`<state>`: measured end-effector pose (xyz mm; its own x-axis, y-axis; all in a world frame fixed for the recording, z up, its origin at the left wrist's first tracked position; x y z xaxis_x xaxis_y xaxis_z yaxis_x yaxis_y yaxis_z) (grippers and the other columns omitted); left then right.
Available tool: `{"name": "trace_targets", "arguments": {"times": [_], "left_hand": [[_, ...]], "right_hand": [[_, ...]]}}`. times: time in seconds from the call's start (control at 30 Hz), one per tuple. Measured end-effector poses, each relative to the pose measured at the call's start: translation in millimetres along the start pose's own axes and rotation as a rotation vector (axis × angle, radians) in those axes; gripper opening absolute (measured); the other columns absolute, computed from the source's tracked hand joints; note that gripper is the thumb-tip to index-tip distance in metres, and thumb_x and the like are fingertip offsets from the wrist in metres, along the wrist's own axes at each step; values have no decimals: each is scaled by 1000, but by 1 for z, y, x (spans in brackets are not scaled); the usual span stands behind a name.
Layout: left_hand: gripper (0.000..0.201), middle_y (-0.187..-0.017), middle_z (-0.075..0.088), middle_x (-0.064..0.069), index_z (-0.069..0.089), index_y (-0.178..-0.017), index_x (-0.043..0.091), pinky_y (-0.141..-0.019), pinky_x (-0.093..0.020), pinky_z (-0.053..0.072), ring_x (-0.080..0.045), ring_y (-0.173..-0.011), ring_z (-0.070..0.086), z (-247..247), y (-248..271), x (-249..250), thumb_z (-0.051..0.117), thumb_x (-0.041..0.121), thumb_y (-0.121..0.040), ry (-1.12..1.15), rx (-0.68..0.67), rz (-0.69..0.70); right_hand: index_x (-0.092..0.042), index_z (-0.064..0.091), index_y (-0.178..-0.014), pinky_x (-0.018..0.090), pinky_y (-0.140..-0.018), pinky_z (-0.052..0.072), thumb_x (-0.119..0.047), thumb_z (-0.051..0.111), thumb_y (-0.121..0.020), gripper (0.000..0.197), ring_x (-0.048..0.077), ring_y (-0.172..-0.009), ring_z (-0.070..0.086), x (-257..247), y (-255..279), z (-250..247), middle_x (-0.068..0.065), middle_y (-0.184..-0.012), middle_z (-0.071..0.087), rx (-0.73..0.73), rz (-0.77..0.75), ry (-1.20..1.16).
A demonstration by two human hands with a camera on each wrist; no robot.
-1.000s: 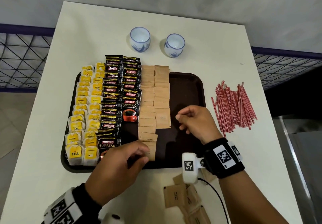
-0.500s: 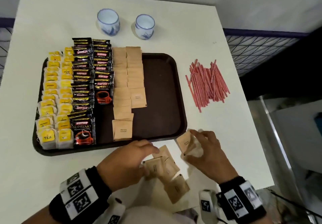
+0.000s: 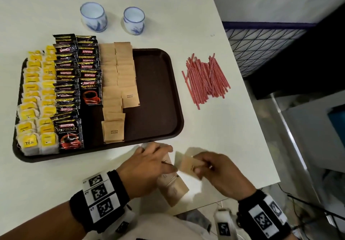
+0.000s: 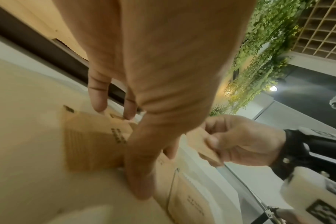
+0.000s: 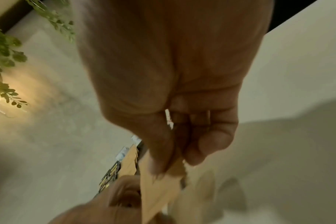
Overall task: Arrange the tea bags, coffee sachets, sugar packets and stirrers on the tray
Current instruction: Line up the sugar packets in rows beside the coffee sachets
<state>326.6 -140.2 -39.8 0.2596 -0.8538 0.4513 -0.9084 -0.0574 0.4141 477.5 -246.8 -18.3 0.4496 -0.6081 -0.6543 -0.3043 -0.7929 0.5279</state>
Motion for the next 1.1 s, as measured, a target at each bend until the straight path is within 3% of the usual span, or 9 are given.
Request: {"name": "trace_targets", "arguments": {"times": [0.17,0.27,0.4,0.5,0.6,0.67,0.73,0.9,1.1], "left_hand": [[51,-141,37,8,48,-133,43,-101,-43,45,-19,-127,33,2,10,-14,65,36,-86,83,115,-56],[50,-129,44,11,48,-126,42,-92,-39,47,-16,-117,39,0,16,-18,67,35,-80,99,175,-90],[63,-126,53,6,54,-122,40,-83,-40,52,-21,-116,50,5,21,-19,82,31,-67,63,233,-138],[65,-137,54,-2,58,-121,39,-89,-45,53,-28,-126,51,12,25,-20,87,24,-64,79,236,-156],[65,-129,58,0,61,-122,34,-89,-42,54,-26,-120,55,11,28,-22,87,18,-64,98,272,-153],[62,-121,59,1,60,-121,30,-85,-38,54,-23,-112,56,11,30,-25,85,17,-66,127,305,-155],[56,-120,56,3,56,-123,30,-85,-35,49,-22,-110,52,11,29,-27,78,20,-72,165,305,-168],[59,-132,39,10,41,-136,30,-99,-28,35,-14,-119,34,9,23,-36,64,24,-82,305,229,-272],[33,-121,43,8,54,-120,28,-87,-23,36,-10,-107,34,6,19,-33,58,19,-89,294,144,-198]], "right_hand": [[-40,56,-132,11,-79,45,-15,66,-87,52,-1,-84,57,-7,18,41,-25,-97,59,-271,-65,106],[-43,39,-143,25,-81,47,-21,59,-83,66,7,-92,53,-15,14,60,-13,-116,52,-296,-222,384],[-45,38,-130,29,-66,36,-31,56,-81,54,21,-90,52,-24,13,70,-6,-112,38,-246,-314,562],[-33,37,-126,30,-65,34,-29,58,-81,49,21,-97,49,-28,13,73,-3,-116,37,-232,-312,580],[-23,38,-114,26,-54,31,-20,65,-70,52,22,-90,54,-31,14,74,1,-110,44,-197,-332,579],[-24,38,-103,21,-52,25,-15,68,-67,48,18,-85,51,-33,12,76,-1,-105,48,-175,-342,578],[-27,35,-95,17,-54,23,-11,60,-76,35,13,-84,42,-35,7,75,-2,-103,51,-182,-284,492],[-40,38,-85,22,-61,38,-17,54,-88,28,7,-69,48,-24,-4,60,-14,-81,51,-161,-102,177],[-33,52,-87,39,-68,53,-18,55,-87,15,11,-70,57,-18,-11,51,-7,-81,60,-181,16,-95]]}}
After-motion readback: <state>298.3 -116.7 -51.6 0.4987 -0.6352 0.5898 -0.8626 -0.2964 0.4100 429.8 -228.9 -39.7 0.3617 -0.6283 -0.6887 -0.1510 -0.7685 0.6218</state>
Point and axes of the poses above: each hand's wrist, its own y-axis away from the middle knuckle, its own z-axis out of the palm, x = y × z, the point moved 7 cm from there along -y, towards the middle knuckle
